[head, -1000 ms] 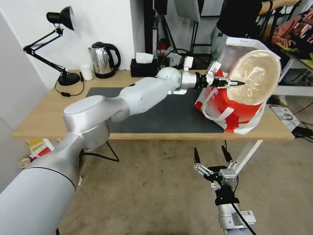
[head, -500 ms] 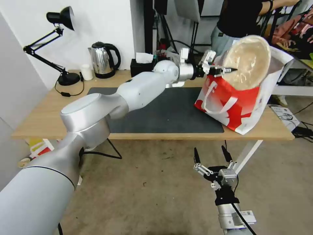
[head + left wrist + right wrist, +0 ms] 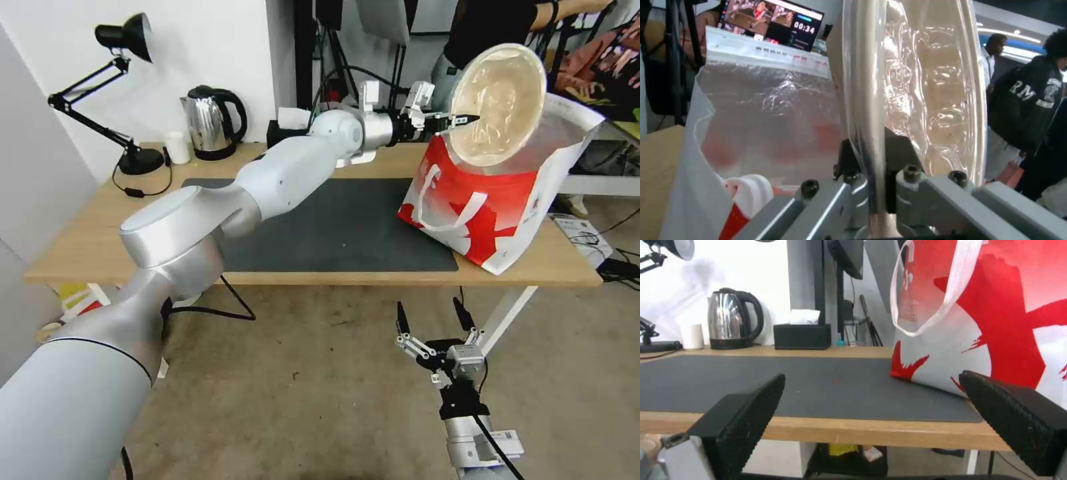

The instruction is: Pick up the trash from the table and place it into the takeout bag.

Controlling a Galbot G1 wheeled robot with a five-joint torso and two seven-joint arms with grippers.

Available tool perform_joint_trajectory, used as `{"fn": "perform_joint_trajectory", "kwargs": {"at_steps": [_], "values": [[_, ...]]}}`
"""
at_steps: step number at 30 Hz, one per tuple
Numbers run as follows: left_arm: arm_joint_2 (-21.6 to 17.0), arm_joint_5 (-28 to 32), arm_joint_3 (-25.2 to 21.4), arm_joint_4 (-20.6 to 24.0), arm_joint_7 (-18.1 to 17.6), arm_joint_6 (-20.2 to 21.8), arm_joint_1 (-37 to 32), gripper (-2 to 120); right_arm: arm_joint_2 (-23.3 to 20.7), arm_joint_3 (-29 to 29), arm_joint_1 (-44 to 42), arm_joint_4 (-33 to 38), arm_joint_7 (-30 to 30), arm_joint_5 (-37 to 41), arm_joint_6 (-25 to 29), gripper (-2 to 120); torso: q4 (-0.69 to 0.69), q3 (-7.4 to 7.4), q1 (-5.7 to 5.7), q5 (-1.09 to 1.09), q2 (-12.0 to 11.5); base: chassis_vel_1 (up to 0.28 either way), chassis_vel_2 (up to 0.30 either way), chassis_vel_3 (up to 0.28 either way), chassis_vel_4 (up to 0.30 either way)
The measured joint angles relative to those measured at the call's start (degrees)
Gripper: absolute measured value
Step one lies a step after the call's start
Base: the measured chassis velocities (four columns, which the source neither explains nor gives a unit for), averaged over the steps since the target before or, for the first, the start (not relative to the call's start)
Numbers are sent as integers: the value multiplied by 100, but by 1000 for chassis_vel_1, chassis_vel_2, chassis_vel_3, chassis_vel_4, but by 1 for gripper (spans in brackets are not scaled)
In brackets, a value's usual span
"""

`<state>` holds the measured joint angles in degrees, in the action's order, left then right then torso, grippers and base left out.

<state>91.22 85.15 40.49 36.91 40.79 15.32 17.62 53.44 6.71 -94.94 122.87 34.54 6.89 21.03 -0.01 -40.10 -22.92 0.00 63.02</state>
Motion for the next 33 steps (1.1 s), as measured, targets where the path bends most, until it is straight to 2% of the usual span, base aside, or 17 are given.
{"fn": "perform_joint_trajectory", "kwargs": {"at_steps": [10,13,15,18,19,21,23,26,28,30,31,33], "values": [[-3,-180,44,0,35,73,-120,0,0,0,0,0,0,0,0,100,1,0,0,0,0,0,0,0,0],[-5,-401,138,-37,308,200,-164,0,0,0,0,0,0,0,0,100,0,0,0,0,0,0,0,0,0],[-3,-460,161,-54,362,223,-178,2,0,0,0,0,0,0,0,100,0,0,0,0,0,0,0,0,0],[-10,-692,187,-104,585,313,-193,17,0,0,0,0,0,0,0,100,0,0,0,0,0,0,0,0,0],[-10,-692,187,-104,585,313,-193,17,0,0,0,0,0,0,0,100,0,0,0,0,0,0,0,0,0],[-40,-747,146,-96,683,469,-193,26,0,0,0,0,0,0,0,100,0,0,0,0,0,0,0,0,0],[-56,-754,141,-87,700,494,-192,29,0,0,0,0,0,0,0,100,0,0,0,0,0,0,0,0,0],[-99,-757,138,-54,715,523,-163,44,0,0,0,0,0,0,0,100,1,0,0,0,0,0,0,0,0],[-105,-757,138,-49,719,526,-157,46,0,0,0,0,0,0,0,100,1,0,0,0,0,0,0,0,0],[-145,-758,150,-18,761,547,-104,59,0,0,0,0,0,0,0,100,0,0,0,0,0,0,0,0,0],[-145,-758,150,-18,761,547,-104,59,0,0,0,0,0,0,0,100,0,0,0,0,0,0,0,0,0],[-170,-771,148,2,871,651,-66,70,0,0,0,0,0,0,0,100,0,0,0,0,0,0,0,0,0]]}}
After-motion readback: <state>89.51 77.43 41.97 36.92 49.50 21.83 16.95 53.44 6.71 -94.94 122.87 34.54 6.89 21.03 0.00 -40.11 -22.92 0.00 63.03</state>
